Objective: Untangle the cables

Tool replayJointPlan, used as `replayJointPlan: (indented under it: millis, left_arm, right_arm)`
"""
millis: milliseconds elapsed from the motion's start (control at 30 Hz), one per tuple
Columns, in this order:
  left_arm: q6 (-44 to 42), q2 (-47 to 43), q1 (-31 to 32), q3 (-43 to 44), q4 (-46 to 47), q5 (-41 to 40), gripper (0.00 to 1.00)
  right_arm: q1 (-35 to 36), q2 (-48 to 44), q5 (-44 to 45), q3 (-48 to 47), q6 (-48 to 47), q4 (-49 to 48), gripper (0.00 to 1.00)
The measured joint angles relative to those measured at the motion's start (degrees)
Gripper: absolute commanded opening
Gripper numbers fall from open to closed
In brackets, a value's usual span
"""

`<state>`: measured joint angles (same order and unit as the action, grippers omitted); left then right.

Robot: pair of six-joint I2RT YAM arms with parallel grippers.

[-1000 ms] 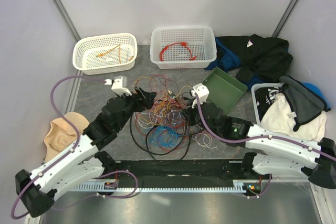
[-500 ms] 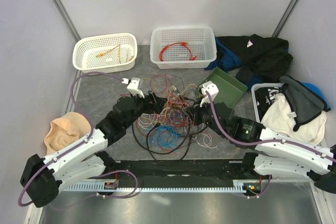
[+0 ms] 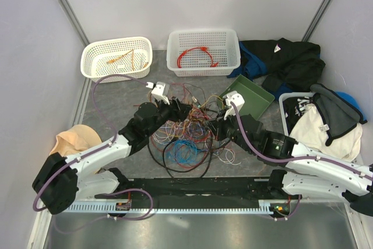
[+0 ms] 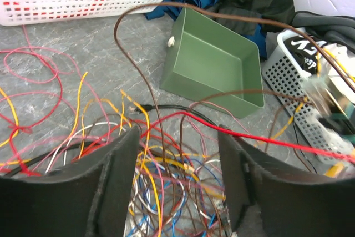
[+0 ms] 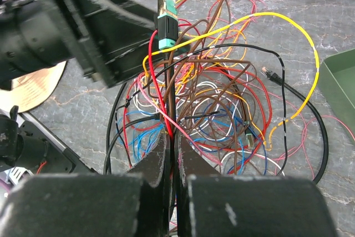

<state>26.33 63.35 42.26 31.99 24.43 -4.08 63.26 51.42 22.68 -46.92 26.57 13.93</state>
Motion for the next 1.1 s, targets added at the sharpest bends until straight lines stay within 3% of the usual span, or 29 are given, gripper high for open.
replayJointPlan:
  millis: [100,167,267,300,600,633,667,700,733,800,967,1000,1033,1100]
  left_arm:
    - [-0.8,2.9,0.0,1.7,1.1,0.0,0.39]
    - [-1.5,3.8,0.0,2.7,1.4,0.0,0.36]
    - [-2.7,3.8,0.0,3.9,1.5,-0.2,0.17]
    - [-3.3,3.6,0.0,4.3,1.5,-0.3,0.02]
    - [-7.4,-3.2,0.0,6.8,-1.3,-1.2,0.02]
    - [-7.6,-4.3,0.0,7.0,-2.0,-1.5,0.09]
    - [-7.7,-5.1,0.0,7.1,-2.4,-1.7,0.25]
    - [-7.8,-5.8,0.0,7.3,-3.2,-1.8,0.54]
    - [-8.0,-6.3,0.0,7.5,-3.8,-1.8,0.61]
    - [-8.3,-6.5,0.0,7.6,-5.0,-1.6,0.71]
    - [-7.7,-6.8,0.0,3.8,-3.7,-1.0,0.8]
    - [-7.7,-7.0,0.0,1.8,-2.6,-0.7,0.94]
    - [-7.6,-7.0,0.0,0.2,-1.7,-0.3,1.0]
    - [-7.3,-6.9,0.0,-3.1,0.4,0.6,1.0]
  right_arm:
    - [0.0,-0.4,-0.2,0.0,0.2,0.3,0.0]
    - [0.0,-0.8,-0.3,0.0,0.3,0.5,0.0]
    - [0.0,-1.8,-0.3,0.0,0.5,1.0,0.0]
    - [0.0,-2.2,-0.3,0.0,0.5,1.2,0.0]
    - [0.0,-5.5,0.3,0.0,1.0,2.3,0.0]
    - [0.0,-5.6,0.3,0.0,1.1,2.5,0.0]
    - [0.0,-5.6,0.3,0.0,1.2,2.7,0.0]
    - [0.0,-5.7,0.3,0.0,1.3,2.9,0.0]
    - [0.0,-5.7,0.3,0.0,1.3,3.0,0.0]
    - [0.0,-5.7,0.3,0.0,1.6,3.3,0.0]
    - [0.0,-6.4,0.3,0.0,2.2,3.6,0.0]
    - [0.0,-6.6,0.3,0.0,2.4,3.8,0.0]
    - [0.0,-6.7,0.2,0.0,2.6,3.8,0.0]
    - [0.0,-6.8,0.1,-0.3,3.1,4.0,0.0]
